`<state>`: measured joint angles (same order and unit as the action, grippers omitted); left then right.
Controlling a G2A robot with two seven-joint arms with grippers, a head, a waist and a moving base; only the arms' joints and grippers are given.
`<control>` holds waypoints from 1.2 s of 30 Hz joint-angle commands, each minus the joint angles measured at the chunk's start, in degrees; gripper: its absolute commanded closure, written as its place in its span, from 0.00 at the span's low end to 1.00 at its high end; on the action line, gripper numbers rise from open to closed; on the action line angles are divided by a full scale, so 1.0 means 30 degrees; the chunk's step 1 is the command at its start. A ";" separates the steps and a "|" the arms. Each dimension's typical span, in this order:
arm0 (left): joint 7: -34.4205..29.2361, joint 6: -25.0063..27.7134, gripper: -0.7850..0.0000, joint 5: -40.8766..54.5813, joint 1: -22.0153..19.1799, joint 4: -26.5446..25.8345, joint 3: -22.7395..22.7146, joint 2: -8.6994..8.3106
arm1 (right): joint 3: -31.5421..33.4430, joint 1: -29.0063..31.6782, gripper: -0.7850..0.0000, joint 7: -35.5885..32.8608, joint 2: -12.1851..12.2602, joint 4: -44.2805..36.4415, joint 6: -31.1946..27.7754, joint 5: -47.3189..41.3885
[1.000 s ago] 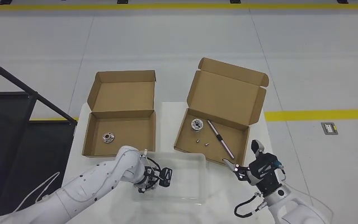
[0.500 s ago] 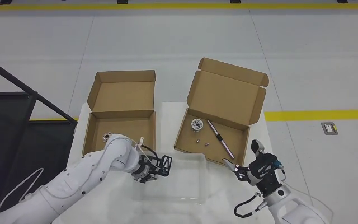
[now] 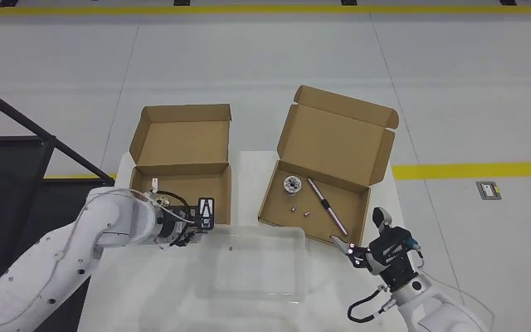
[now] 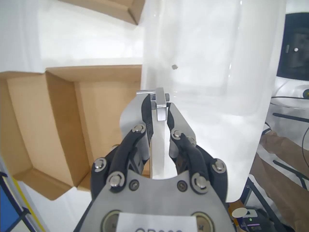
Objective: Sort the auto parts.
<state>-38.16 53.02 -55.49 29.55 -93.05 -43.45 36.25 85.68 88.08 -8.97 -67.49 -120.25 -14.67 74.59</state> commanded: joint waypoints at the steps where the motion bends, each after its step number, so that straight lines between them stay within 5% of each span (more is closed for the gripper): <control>1: 0.0780 -0.0309 1.00 -0.0483 0.0646 0.0095 -0.0939 -0.0369 | 0.0000 0.0000 0.00 0.0000 0.0000 0.0000 0.0000 0.0000; 5: 0.2261 -0.0405 1.00 -0.1596 0.1433 0.1125 -0.1800 -0.0687 | 0.0000 0.0000 0.00 0.0000 0.0000 0.0000 0.0000 0.0000; 9: 0.3309 -0.0260 1.00 -0.2249 0.1306 0.2954 -0.1513 -0.0423 | 0.0000 0.0000 0.00 0.0000 0.0000 0.0000 0.0000 0.0000; 24: 0.4997 0.0048 1.00 -0.2897 -0.3095 1.0897 0.2702 0.3161 | 0.0000 0.0000 0.00 0.0000 0.0000 0.0000 0.0000 0.0000; 28: 0.5584 0.0301 0.71 -0.3362 -0.3892 1.2260 0.3590 0.4068 | 0.0000 0.0000 0.00 0.0000 0.0000 0.0000 0.0000 0.0000; 33: 0.6191 0.0336 0.53 -0.3890 -0.4466 1.3447 0.4147 0.4838 | 0.0000 0.0000 0.00 0.0000 0.0000 0.0000 0.0000 0.0000; 36: 0.6630 0.0381 0.53 -0.4061 -0.4634 1.3969 0.4198 0.5099 | 0.0000 0.0000 0.00 0.0000 0.0000 0.0000 0.0000 0.0000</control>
<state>-18.73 54.10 -67.52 15.76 -51.59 -30.84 51.37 85.68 88.08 -8.97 -67.49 -120.25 -14.67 74.59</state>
